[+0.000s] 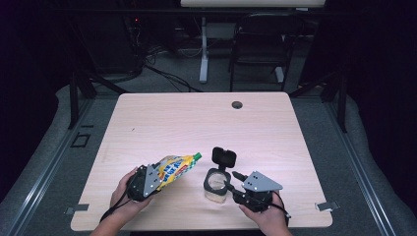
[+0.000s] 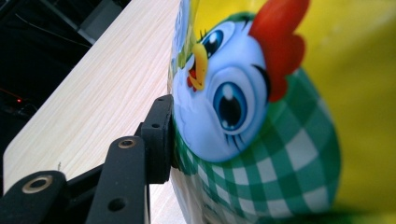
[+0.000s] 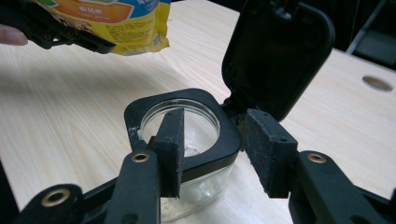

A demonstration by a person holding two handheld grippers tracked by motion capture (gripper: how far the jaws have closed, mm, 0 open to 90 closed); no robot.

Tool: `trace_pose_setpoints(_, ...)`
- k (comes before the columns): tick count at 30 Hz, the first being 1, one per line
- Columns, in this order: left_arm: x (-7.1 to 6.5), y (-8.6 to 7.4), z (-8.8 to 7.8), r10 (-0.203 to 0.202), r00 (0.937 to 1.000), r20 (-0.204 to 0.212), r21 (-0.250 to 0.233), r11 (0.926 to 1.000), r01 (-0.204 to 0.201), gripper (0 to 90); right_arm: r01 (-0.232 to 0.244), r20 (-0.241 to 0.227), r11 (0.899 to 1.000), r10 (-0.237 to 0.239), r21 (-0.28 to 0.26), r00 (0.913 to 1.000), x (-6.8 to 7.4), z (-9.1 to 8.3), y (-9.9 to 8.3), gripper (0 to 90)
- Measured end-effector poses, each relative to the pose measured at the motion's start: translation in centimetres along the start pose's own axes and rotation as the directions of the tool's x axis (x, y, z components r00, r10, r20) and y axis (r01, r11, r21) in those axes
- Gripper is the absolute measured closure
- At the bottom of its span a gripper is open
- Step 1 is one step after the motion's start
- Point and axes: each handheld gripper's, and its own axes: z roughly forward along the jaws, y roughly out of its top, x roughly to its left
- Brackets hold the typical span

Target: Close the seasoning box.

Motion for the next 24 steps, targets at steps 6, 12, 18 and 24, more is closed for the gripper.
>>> trace_pose_setpoints(6,-0.24,0.10,-0.14,0.040,0.9986,-0.036,0.010,0.9992,-0.039,54.5,0.035,-0.007,0.999,-0.034,0.009,0.9994,0.36,0.16,0.02,58.0)
trace_pose_setpoints(12,-0.26,0.12,-0.24,0.049,0.9981,-0.038,0.013,0.9987,-0.049,54.6,0.042,-0.012,0.999,-0.042,0.013,0.9991,0.44,0.23,0.01,57.9)
trace_pose_setpoints(18,-0.20,0.11,-0.31,0.048,0.9979,-0.044,0.015,0.9988,-0.047,54.6,0.039,-0.010,0.999,-0.039,0.013,0.9992,0.39,0.19,0.01,57.9)
trace_pose_setpoints(24,-0.22,0.16,-0.38,0.063,0.9960,-0.063,0.022,0.9979,-0.062,54.6,0.038,-0.007,0.999,-0.038,0.011,0.9993,0.38,0.16,0.03,57.9)
